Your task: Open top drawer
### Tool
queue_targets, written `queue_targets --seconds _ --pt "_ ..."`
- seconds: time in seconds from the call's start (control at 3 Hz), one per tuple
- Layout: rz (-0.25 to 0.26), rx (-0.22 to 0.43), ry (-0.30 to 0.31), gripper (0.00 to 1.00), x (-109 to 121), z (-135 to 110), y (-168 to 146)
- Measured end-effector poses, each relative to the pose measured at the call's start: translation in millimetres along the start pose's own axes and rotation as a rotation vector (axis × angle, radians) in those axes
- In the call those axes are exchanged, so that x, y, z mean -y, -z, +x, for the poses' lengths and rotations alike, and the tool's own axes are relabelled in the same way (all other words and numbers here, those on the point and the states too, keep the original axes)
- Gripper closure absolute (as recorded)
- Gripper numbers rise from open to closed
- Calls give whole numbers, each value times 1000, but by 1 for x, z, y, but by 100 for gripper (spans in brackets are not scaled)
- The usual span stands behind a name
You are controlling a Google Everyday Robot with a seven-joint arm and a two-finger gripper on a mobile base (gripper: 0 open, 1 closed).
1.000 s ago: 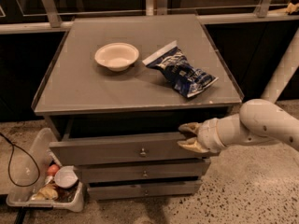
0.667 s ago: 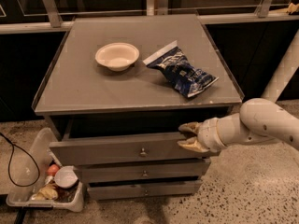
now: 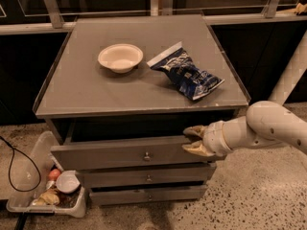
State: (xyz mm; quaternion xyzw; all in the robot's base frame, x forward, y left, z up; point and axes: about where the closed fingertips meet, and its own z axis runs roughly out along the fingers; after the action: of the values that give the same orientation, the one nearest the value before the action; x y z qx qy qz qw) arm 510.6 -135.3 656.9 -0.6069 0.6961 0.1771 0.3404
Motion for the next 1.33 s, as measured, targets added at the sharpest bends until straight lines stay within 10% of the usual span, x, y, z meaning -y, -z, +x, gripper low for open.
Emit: queue_targets --seconds 0.67,1.33 --pt "-20 16 2 11 -3 0 1" --pt "-75 54 6 37 -36 14 10"
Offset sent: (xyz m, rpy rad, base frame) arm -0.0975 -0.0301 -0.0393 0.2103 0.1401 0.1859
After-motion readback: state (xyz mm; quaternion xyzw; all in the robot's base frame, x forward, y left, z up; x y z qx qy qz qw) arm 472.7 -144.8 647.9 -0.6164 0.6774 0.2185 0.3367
